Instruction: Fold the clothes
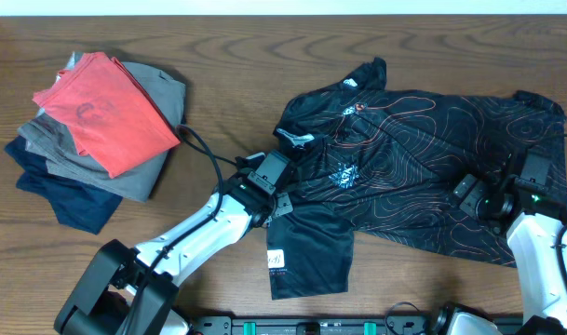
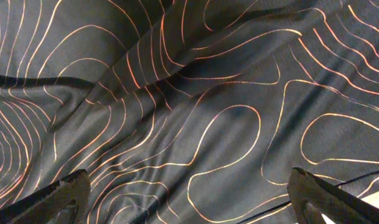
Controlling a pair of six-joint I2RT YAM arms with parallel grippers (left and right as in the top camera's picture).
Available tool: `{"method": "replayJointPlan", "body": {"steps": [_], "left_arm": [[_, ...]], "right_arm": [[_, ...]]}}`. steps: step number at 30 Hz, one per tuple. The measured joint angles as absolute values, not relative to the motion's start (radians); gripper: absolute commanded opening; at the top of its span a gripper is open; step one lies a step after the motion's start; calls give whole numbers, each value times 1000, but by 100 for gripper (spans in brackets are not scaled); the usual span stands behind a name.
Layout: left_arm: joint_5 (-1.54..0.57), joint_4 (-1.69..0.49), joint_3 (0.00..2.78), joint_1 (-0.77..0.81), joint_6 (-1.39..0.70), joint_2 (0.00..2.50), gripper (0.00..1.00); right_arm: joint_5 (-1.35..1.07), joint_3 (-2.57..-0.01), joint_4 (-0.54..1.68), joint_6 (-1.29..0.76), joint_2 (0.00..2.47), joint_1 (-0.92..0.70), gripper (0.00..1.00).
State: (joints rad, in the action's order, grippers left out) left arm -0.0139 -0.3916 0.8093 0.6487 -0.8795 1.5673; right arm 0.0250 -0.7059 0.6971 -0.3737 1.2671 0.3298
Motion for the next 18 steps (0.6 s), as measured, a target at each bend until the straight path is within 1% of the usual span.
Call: {"method": "replayJointPlan", "body": {"steps": [1, 2, 3, 4, 11, 15, 16, 17, 18], "left_arm": [[-14, -391, 809, 651, -878, 1569, 27], [-12, -391, 809, 655, -884, 1571, 34], [-12, -390, 809, 657, -883, 1575, 40], [-11, -389, 809, 661, -886, 1581, 43], [-7, -372, 812, 671, -892, 1647, 49], [4, -313, 823, 672, -892, 1671, 49], [4, -293, 826, 672, -892, 1678, 49], [2, -271, 830, 672, -892, 1685, 45], [-2, -252, 830, 672, -890, 1689, 40]], "right_arm": [[25, -706, 699, -374, 1267, 330, 99], [25, -706, 699, -374, 1267, 330, 99], [25, -706, 699, -374, 1267, 330, 99], [25, -706, 699, -374, 1267, 330, 99], [25, -706, 699, -374, 1267, 330, 99], [25, -706, 701, -374, 1267, 330, 99], [25, -706, 704, -374, 1267, 330, 99], [25, -706, 711, -374, 1267, 330, 99], [25, -706, 717, -374, 1267, 330, 99]]}}
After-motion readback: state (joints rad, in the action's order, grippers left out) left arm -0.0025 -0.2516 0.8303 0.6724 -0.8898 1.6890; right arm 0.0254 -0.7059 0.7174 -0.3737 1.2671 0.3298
